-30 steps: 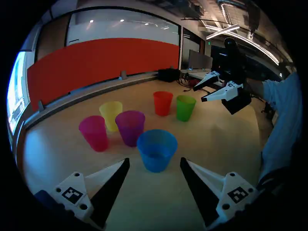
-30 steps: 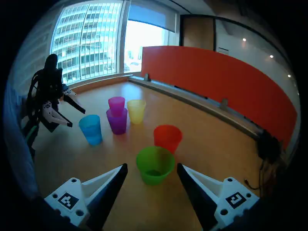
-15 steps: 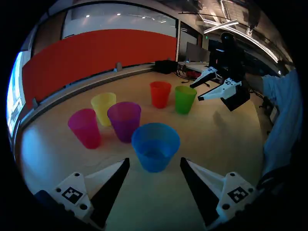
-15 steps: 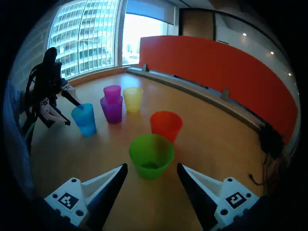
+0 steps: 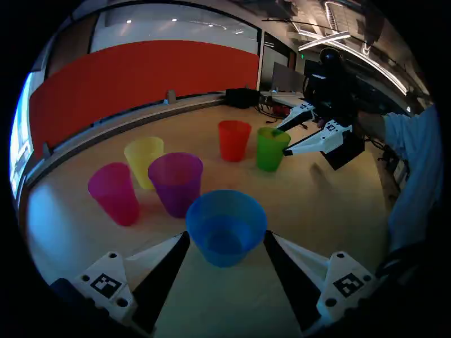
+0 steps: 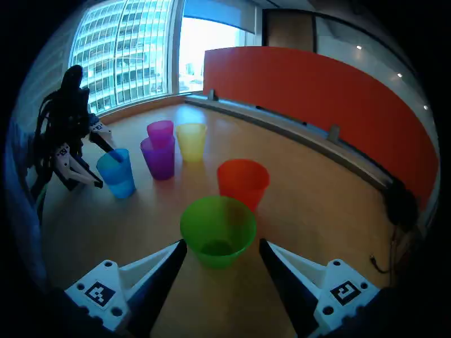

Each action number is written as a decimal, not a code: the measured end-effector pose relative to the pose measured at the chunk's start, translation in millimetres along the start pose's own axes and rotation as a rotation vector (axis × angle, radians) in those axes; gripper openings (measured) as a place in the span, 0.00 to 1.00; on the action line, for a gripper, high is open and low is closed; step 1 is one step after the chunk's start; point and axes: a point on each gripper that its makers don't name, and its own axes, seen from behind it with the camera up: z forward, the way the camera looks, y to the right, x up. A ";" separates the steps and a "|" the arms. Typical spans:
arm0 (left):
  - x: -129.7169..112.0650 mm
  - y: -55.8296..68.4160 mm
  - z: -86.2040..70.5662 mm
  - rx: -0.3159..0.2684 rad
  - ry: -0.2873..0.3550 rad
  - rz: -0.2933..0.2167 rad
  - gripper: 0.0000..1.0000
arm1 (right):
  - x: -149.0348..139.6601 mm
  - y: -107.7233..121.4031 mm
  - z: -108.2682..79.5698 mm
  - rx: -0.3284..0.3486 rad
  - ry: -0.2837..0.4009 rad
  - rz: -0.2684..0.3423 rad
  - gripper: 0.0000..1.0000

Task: Pour water

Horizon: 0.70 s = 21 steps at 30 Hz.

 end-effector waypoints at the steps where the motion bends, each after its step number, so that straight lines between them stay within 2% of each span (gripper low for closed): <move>1: 1.0 -0.2 0.8 0.001 0.002 0.002 0.98 | 0.5 -0.3 1.0 0.002 0.000 0.001 1.00; 21: 7.7 -1.2 4.2 0.009 0.013 0.016 0.98 | 13.0 -2.1 17.4 0.008 0.013 0.000 1.00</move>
